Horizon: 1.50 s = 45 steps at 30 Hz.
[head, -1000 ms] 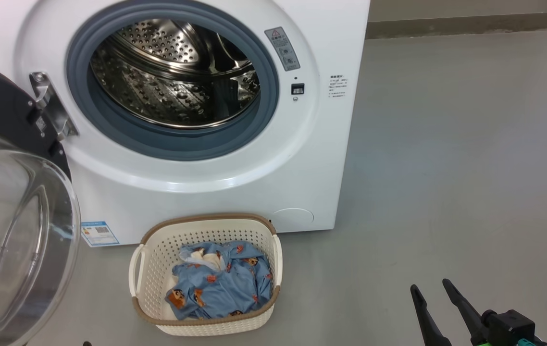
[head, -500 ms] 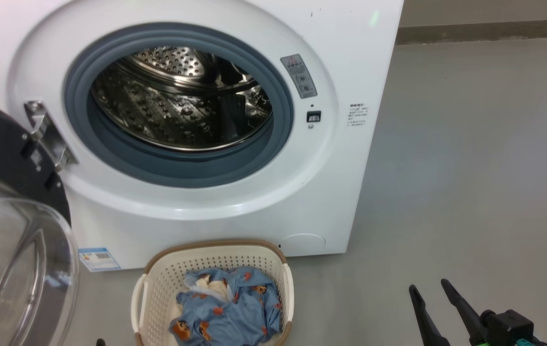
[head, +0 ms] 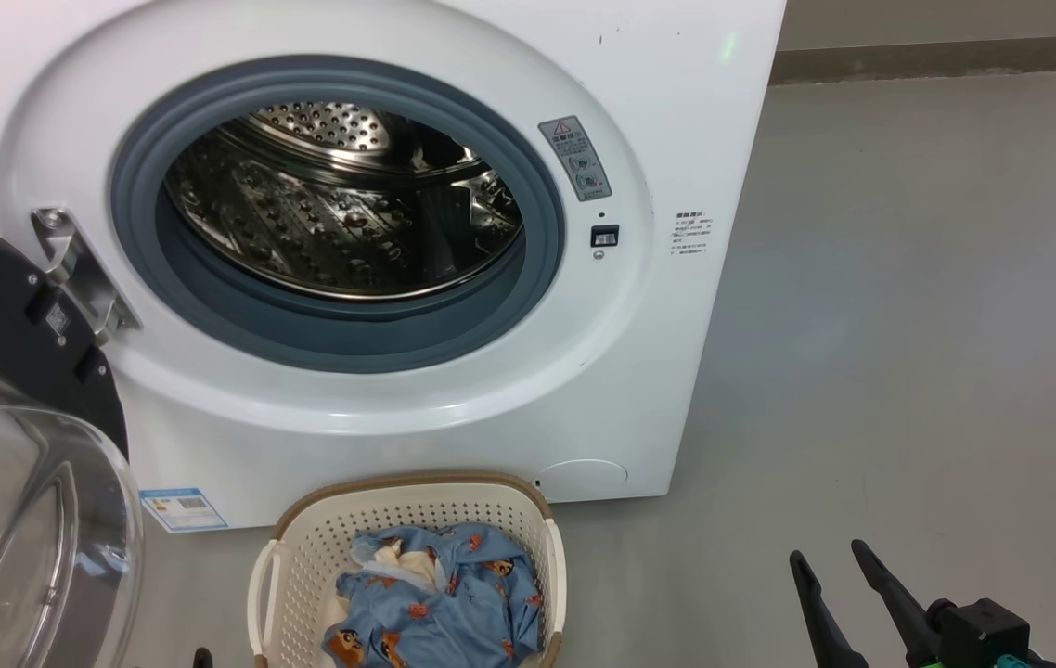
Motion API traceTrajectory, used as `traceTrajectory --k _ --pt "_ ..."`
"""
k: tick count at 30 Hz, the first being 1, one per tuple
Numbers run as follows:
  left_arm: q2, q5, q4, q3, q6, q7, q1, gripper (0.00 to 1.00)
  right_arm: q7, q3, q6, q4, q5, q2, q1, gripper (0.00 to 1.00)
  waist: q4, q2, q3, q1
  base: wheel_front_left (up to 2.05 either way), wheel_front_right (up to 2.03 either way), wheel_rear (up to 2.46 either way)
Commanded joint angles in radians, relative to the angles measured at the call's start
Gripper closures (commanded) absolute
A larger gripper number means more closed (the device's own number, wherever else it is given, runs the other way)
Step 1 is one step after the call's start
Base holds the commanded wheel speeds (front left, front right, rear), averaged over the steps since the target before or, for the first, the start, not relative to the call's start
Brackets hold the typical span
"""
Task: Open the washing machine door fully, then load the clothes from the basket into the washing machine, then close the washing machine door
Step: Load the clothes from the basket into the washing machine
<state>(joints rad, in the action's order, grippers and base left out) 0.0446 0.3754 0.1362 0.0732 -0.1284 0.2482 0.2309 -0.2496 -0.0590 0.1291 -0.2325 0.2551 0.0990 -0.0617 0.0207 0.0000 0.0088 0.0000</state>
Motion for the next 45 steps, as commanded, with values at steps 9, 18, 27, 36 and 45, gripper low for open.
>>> traceTrajectory --k 9,18,27,36,45 --pt "0.006 0.0 -0.031 0.024 -0.002 0.014 -0.021 0.0 -0.012 -0.031 0.002 0.02 0.003 0.004 0.025 0.0 -0.001 0.0 0.003 0.0 0.0 0.0 0.0" --pt "0.006 -0.001 -0.034 0.022 -0.002 0.014 -0.022 0.0 -0.012 -0.031 0.002 0.02 0.004 0.004 0.027 0.0 -0.003 0.0 0.01 0.0 0.0 0.0 0.0" --pt "0.006 0.013 -0.03 0.001 -0.002 0.014 -0.036 0.0 -0.012 -0.034 0.002 0.023 0.004 -0.003 0.042 0.0 -0.017 0.0 0.041 0.0 0.0 0.0 0.0" --pt "0.006 0.024 0.019 -0.054 -0.002 0.014 -0.1 0.0 -0.012 -0.036 0.002 0.032 0.0 -0.011 0.076 0.0 -0.039 0.0 0.115 0.0 0.0 0.0 0.0" --pt "0.013 0.033 0.102 -0.127 -0.002 0.014 -0.213 0.0 -0.012 -0.048 0.002 0.04 -0.005 -0.018 0.128 0.0 -0.078 0.0 0.209 0.0 0.0 0.0 0.0"
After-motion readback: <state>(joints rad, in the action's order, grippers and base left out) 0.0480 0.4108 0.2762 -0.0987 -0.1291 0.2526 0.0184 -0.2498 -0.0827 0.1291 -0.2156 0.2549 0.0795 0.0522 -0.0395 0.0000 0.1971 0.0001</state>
